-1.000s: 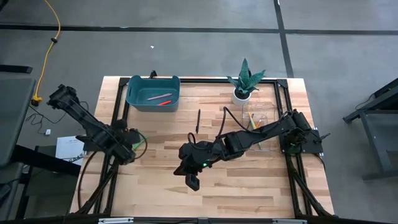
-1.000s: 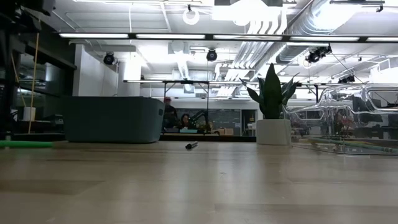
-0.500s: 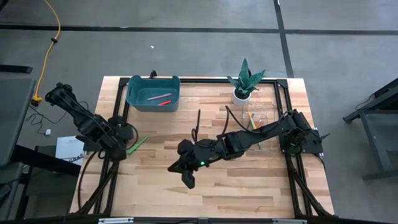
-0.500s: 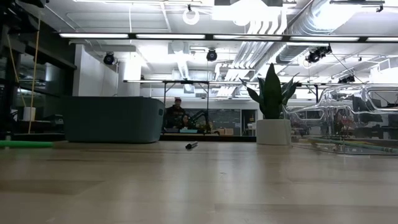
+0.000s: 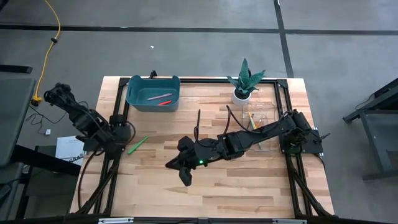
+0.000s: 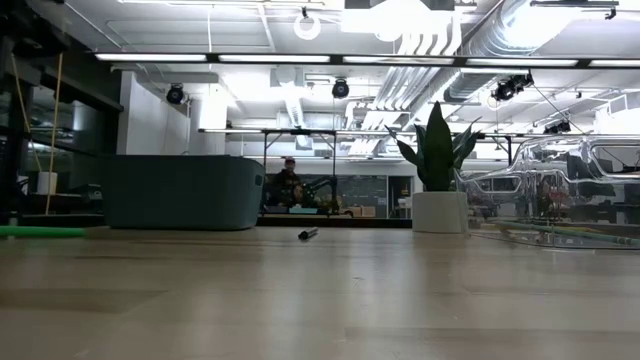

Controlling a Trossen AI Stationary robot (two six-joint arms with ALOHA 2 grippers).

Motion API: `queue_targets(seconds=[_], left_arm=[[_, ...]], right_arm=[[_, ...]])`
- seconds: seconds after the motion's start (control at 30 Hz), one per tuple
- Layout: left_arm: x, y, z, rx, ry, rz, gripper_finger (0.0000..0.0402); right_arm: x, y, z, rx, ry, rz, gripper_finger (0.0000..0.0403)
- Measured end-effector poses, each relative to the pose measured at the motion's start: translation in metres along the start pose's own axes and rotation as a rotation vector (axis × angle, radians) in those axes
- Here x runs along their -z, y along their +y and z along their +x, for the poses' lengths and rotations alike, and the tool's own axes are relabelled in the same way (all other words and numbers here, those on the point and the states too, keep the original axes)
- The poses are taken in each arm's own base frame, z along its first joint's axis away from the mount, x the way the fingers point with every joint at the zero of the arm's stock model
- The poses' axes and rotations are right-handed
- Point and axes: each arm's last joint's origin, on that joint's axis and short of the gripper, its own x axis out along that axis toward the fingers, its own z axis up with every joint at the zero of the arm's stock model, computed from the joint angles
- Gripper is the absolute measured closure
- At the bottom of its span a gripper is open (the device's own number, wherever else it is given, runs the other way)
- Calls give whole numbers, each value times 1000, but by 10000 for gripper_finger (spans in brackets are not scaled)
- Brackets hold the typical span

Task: Sort pens & pencils
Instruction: Put the green pen into the blue bin

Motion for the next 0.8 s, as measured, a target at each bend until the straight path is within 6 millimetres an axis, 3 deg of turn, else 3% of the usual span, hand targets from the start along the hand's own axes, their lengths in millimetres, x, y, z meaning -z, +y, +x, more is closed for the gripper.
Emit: queue_targets(seconds=[0.33, 0.8], left_arm=[[6, 8, 38, 90, 89, 37, 394], [-11, 35, 49, 53, 45, 71, 399]], right_arm=[[0, 1, 0, 38, -38, 26, 403], [0, 0, -1, 81, -75, 49, 403]])
